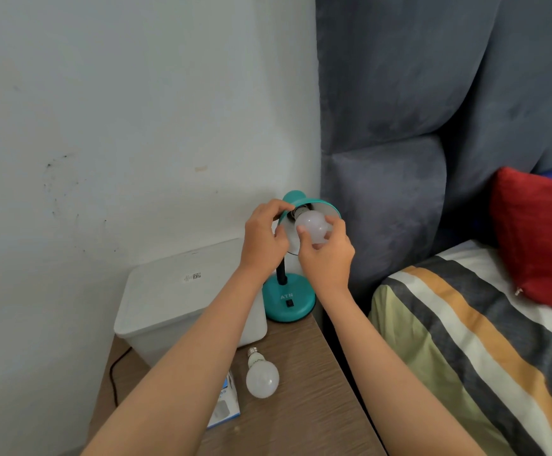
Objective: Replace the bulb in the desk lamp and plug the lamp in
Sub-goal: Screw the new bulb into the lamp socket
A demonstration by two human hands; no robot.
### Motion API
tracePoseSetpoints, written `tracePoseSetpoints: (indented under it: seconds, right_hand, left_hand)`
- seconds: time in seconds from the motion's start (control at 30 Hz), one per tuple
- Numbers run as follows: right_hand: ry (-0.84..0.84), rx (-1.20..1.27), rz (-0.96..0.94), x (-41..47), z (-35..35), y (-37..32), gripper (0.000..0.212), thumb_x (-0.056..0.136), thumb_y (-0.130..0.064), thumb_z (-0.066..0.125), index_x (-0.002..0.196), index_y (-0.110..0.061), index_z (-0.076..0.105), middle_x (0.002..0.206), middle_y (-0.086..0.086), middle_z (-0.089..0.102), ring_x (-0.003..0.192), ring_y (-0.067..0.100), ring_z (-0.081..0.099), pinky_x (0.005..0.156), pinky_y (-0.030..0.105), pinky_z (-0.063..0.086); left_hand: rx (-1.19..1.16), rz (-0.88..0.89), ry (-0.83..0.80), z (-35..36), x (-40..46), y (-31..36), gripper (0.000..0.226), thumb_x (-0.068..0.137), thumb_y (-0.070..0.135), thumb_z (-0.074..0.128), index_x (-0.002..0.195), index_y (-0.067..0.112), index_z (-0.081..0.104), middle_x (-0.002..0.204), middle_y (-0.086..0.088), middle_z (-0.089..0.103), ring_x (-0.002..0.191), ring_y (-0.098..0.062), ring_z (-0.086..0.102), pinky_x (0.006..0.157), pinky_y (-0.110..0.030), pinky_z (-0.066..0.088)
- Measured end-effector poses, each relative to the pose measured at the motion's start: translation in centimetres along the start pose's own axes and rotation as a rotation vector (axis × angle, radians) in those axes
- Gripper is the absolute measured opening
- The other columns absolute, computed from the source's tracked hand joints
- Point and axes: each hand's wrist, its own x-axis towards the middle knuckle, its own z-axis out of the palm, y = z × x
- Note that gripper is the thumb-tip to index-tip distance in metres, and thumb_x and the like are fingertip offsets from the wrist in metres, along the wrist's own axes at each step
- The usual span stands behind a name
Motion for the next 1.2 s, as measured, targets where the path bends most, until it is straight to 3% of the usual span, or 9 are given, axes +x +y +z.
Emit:
tracePoseSetpoints:
  seconds: [0.07, 0.13, 0.27, 0.43, 0.63, 0.77, 0.83, 1.03, 1.2]
  right_hand:
    - [0.024, 0.061, 0.093, 0.2, 0.1, -0.4, 0.051, 0.081, -0.038, 0.07, 0.118, -0.01, 0.049, 0.097, 0.005, 0.06, 0.087, 0.024, 0.066, 0.065, 0.015, 0.044]
    - [0.031, 0.072, 0.113, 0.2, 0.2, -0.7, 0.053, 0.081, -0.035, 0.071, 0.121, -0.009, 0.048, 0.104, 0.006, 0.059, 0.092, 0.019, 0.062, 0.063, 0.007, 0.04]
    - [-0.026, -0.009, -0.043, -0.3, 0.2, -0.5, 0.056, 0.081, -0.02, 0.07, 0.131, -0.016, 0.044, 0.111, 0.005, 0.046, 0.09, 0.014, 0.05, 0.066, 0.004, 0.041]
    - [0.07, 0.139, 0.249, 0.1, 0.0, -0.8, 0.043, 0.085, -0.04, 0.064, 0.111, -0.009, 0.051, 0.08, 0.001, 0.06, 0.08, 0.021, 0.063, 0.061, 0.018, 0.047]
    - [-0.002, 0.017, 0.0, -0.7, 0.5, -0.9, 0.057, 0.082, -0.023, 0.07, 0.132, -0.015, 0.044, 0.113, 0.004, 0.046, 0.094, 0.012, 0.047, 0.068, 0.003, 0.04]
    - [0.083, 0.171, 0.316, -0.2, 0.7, -0.8, 0.04, 0.086, -0.045, 0.06, 0.108, -0.012, 0.052, 0.099, 0.009, 0.064, 0.087, 0.023, 0.066, 0.072, 0.032, 0.057]
    - [0.083, 0.208, 0.381, 0.4, 0.8, -1.1, 0.041, 0.086, -0.047, 0.058, 0.103, -0.011, 0.051, 0.1, 0.01, 0.064, 0.088, 0.023, 0.066, 0.065, 0.027, 0.053]
    - [0.021, 0.031, 0.128, -0.1, 0.6, -1.1, 0.056, 0.081, -0.031, 0.071, 0.126, -0.011, 0.045, 0.114, 0.005, 0.054, 0.099, 0.015, 0.053, 0.073, 0.021, 0.045]
    - [0.073, 0.489, 0.762, 0.9, 0.8, -1.9, 0.047, 0.089, -0.052, 0.051, 0.075, -0.008, 0.053, 0.073, 0.014, 0.068, 0.061, 0.022, 0.07, 0.063, 0.032, 0.059]
  left_hand:
    - [-0.008, -0.007, -0.005, 0.1, 0.1, -0.1, 0.042, 0.075, -0.014, 0.049, 0.101, 0.016, 0.062, 0.102, -0.005, 0.064, 0.098, -0.013, 0.059, 0.09, -0.016, 0.046]
    - [-0.012, -0.011, -0.01, 0.2, 0.2, -0.1, 0.043, 0.076, -0.014, 0.05, 0.101, 0.017, 0.063, 0.103, -0.005, 0.064, 0.098, -0.013, 0.06, 0.09, -0.015, 0.046]
    - [-0.024, -0.025, -0.011, 0.1, 0.1, -0.3, 0.041, 0.077, -0.013, 0.052, 0.101, 0.018, 0.063, 0.104, -0.003, 0.064, 0.097, -0.01, 0.059, 0.087, -0.006, 0.043]
    - [-0.022, -0.019, -0.021, 0.2, 0.0, -0.3, 0.041, 0.076, -0.013, 0.052, 0.101, 0.017, 0.063, 0.103, -0.003, 0.065, 0.097, -0.01, 0.06, 0.089, -0.008, 0.044]
    - [-0.037, -0.029, -0.022, 0.1, 0.0, -0.3, 0.04, 0.077, -0.012, 0.053, 0.1, 0.019, 0.063, 0.103, -0.003, 0.065, 0.097, -0.01, 0.06, 0.089, -0.012, 0.046]
    - [-0.022, -0.017, -0.029, 0.2, -0.1, -0.2, 0.04, 0.077, -0.012, 0.052, 0.101, 0.018, 0.063, 0.103, -0.003, 0.065, 0.098, -0.01, 0.059, 0.091, -0.013, 0.045]
    - [-0.024, -0.019, -0.024, 0.2, 0.0, -0.2, 0.041, 0.076, -0.013, 0.052, 0.101, 0.017, 0.063, 0.103, -0.003, 0.065, 0.097, -0.009, 0.059, 0.089, -0.008, 0.043]
    - [-0.044, -0.021, -0.008, 0.3, -0.1, -0.2, 0.04, 0.075, -0.014, 0.051, 0.1, 0.015, 0.064, 0.102, -0.002, 0.064, 0.096, -0.011, 0.059, 0.087, -0.006, 0.043]
    - [-0.026, -0.019, -0.015, 0.4, -0.1, -0.1, 0.041, 0.075, -0.014, 0.051, 0.1, 0.016, 0.063, 0.103, -0.004, 0.064, 0.097, -0.012, 0.059, 0.088, -0.006, 0.042]
